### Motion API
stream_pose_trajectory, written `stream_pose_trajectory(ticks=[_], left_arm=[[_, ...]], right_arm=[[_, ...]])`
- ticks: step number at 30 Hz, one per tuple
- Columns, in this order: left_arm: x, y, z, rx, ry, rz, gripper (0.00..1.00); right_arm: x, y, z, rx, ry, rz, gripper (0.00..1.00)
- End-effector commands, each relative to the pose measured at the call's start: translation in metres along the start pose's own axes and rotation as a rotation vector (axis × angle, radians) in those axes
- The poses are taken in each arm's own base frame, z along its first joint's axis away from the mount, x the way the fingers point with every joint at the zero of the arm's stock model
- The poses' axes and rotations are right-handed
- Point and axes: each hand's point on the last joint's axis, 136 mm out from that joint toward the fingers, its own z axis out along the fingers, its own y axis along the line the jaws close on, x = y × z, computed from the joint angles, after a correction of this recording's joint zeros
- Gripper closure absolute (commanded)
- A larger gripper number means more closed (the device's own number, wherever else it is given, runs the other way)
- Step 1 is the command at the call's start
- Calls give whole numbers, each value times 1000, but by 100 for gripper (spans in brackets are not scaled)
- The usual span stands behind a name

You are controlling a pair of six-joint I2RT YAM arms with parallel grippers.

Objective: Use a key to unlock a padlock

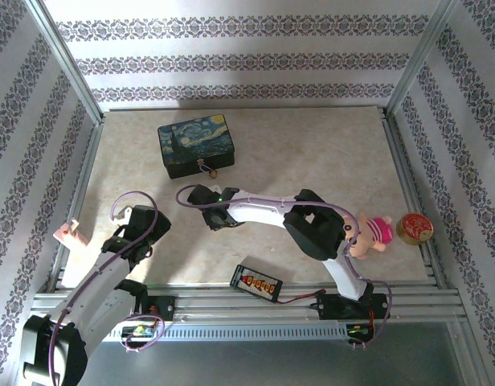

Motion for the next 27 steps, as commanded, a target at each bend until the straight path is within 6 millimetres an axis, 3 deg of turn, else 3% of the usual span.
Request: stream_pose_trajectory(ticks=[1, 11, 27], left_arm=[[-7, -5, -1, 23, -20, -35, 1], [-8, -10, -2, 41, -16, -31, 1], [-7, -17, -2, 77, 2, -5, 1]], right_arm=[[-5, -12, -16, 26, -27, 31, 70], [-15, 4, -34, -70, -53, 105, 70], [-15, 8, -4, -81, -6, 142, 70]])
